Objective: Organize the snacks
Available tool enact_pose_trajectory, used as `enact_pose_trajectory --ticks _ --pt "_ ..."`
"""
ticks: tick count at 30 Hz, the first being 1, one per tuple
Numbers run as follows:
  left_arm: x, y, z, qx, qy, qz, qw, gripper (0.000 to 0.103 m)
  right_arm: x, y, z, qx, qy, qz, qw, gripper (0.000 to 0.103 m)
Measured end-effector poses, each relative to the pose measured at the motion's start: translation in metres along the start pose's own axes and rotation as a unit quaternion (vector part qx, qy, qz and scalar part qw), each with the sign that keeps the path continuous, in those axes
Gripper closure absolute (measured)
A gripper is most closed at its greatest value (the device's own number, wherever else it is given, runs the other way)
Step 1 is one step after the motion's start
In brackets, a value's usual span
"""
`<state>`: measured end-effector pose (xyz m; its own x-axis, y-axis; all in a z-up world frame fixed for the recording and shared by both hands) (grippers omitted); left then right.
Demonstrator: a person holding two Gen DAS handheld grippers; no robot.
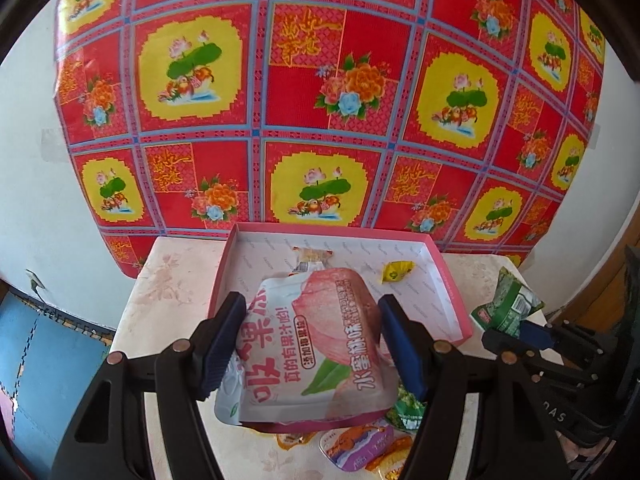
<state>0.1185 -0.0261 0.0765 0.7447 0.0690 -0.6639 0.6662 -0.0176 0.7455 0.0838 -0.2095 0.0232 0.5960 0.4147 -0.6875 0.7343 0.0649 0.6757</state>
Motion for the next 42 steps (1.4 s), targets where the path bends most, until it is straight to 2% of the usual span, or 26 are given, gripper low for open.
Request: enact_pose_trajectory --ticks 12,28,42 --pt "0.036 0.023 0.002 0.005 0.003 -0.012 0.9999 0.031 0.026 0.023 0.015 -0.009 0.001 -0.012 1.0 0.072" --pt "0.102 0.026 0.008 0.008 0.012 -0.051 0.9986 0.031 0.074 0.046 0.037 -0.034 0.003 -0.034 0.999 0.072" --pt "0.142 0.024 0.011 0.013 0.018 -0.06 0.9979 0.031 0.115 0.049 0.055 -0.021 0.012 -0.054 0.998 0.072"
Point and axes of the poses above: each gripper's, at about its wrist camera, not at the fingertips, and x roughly the way its jaws point, z to its right, y to its top, the point moved 6 cm from there along x, roughly the way its jaws point, and after that the axes turned 14 degrees about y, right-handed, at the moved point
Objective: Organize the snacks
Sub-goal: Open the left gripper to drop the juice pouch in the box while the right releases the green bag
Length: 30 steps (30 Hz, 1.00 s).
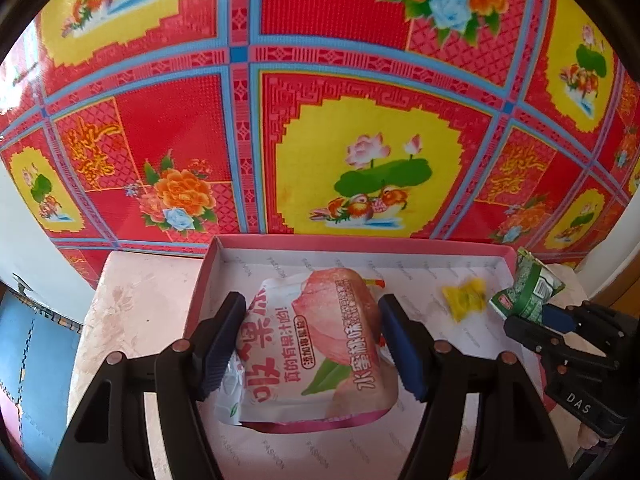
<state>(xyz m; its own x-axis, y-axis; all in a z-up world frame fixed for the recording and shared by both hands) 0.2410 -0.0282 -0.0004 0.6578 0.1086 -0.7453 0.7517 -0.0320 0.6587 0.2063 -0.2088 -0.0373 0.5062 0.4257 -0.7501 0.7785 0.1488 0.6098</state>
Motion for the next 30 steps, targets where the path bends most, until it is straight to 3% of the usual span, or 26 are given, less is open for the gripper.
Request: enact_pose_trajectory --ticks 17,21,24,27,30 --pt "0.038 -0.002 -0.005 -0.038 -0.004 -0.037 0.9986 0.03 0.014 -0.002 0.002 0.004 0.007 -0.006 1.0 0.069" --pt "0.039 -0.005 -0.013 -0.037 0.009 -0.036 0.9986 0.023 0.013 -0.002 0.003 0.005 0.001 -0.006 1.0 0.054" --pt "0.037 -0.006 -0.013 -0.032 0.014 -0.037 0.9987 0.023 0.009 -0.002 0.002 0.002 0.004 -0.003 1.0 0.051" --pt "0.031 -0.003 -0.014 -0.028 0.013 -0.027 0.9991 0.023 0.001 -0.003 0.002 -0.005 -0.002 0.003 1.0 0.04" --pt "0.024 -0.001 -0.014 -0.025 0.016 -0.017 0.9994 0.023 -0.006 -0.002 0.001 -0.008 -0.006 0.013 1.0 0.036"
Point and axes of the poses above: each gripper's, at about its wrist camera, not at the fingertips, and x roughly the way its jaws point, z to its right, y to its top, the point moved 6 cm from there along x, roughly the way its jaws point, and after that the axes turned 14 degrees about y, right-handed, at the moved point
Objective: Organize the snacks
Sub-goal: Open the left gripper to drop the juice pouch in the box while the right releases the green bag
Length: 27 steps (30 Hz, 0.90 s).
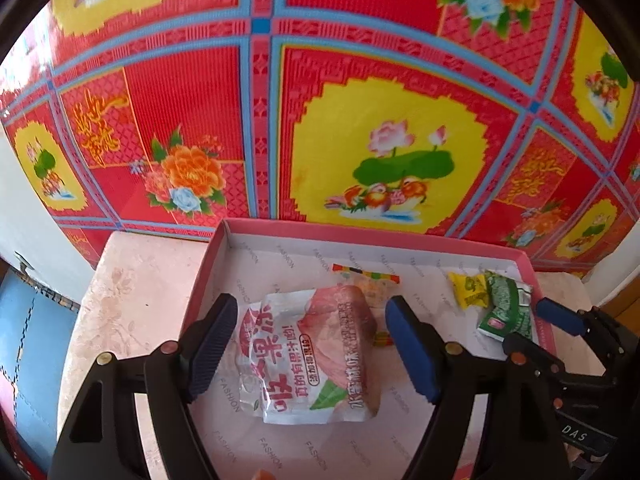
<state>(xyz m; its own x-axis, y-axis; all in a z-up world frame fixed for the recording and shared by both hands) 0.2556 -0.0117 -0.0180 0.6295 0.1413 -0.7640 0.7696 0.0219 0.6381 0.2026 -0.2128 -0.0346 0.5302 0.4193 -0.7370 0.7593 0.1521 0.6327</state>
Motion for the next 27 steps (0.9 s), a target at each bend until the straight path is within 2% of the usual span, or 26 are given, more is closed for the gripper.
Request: enact_pose_trajectory --ticks 16,20,27 --pt "-0.047 -0.008 0.0 0.009 -0.003 0.026 0.9996 0.023 -0.041 -0.005 -0.013 0.007 -0.007 0.034 0.999 0.036" --pt "-0.075 -0.021 -0.001 0.01 -0.002 0.028 0.9996 0.023 -0.054 -0.009 -0.018 0.012 -0.008 0.042 0.999 0.036" --pt "-0.091 -0.034 -0.002 0.009 -0.002 0.03 0.9995 0.023 -0.07 -0.019 -0.029 0.019 -0.006 0.05 0.999 0.036"
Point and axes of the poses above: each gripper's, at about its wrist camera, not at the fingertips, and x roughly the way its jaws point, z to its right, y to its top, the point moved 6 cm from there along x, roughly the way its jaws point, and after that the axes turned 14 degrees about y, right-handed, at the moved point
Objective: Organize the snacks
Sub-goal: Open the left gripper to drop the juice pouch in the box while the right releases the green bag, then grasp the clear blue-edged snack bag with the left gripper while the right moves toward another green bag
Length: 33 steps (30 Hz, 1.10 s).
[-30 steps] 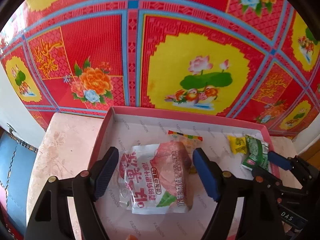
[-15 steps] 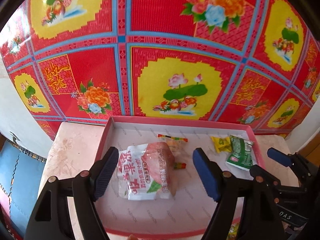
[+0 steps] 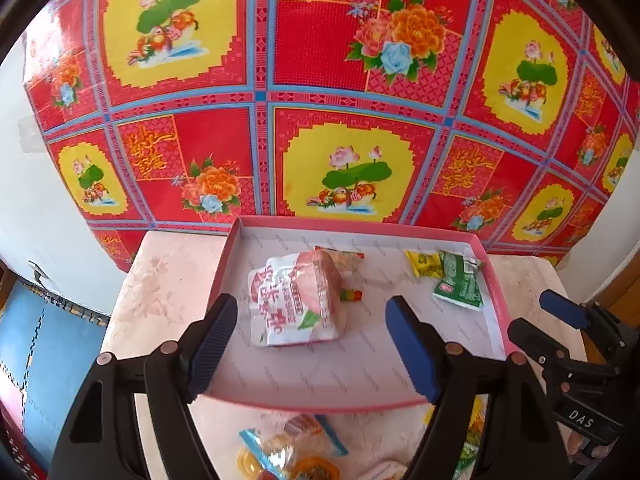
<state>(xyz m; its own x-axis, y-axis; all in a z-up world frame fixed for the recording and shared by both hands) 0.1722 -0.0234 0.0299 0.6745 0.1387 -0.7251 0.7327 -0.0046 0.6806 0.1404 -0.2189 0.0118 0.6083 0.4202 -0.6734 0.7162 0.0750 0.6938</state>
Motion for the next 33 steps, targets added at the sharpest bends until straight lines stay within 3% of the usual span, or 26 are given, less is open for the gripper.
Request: enact_pose_trajectory --ticks 18,33 --pt "-0.021 -0.038 -0.026 -0.017 0.009 -0.01 0.9998 0.023 -0.024 -0.034 -0.017 0.015 0.002 -0.004 1.0 0.036" --pt "-0.003 -0.08 -0.034 -0.005 0.017 -0.054 0.9984 0.023 -0.029 -0.055 -0.022 0.037 0.015 -0.018 0.999 0.036"
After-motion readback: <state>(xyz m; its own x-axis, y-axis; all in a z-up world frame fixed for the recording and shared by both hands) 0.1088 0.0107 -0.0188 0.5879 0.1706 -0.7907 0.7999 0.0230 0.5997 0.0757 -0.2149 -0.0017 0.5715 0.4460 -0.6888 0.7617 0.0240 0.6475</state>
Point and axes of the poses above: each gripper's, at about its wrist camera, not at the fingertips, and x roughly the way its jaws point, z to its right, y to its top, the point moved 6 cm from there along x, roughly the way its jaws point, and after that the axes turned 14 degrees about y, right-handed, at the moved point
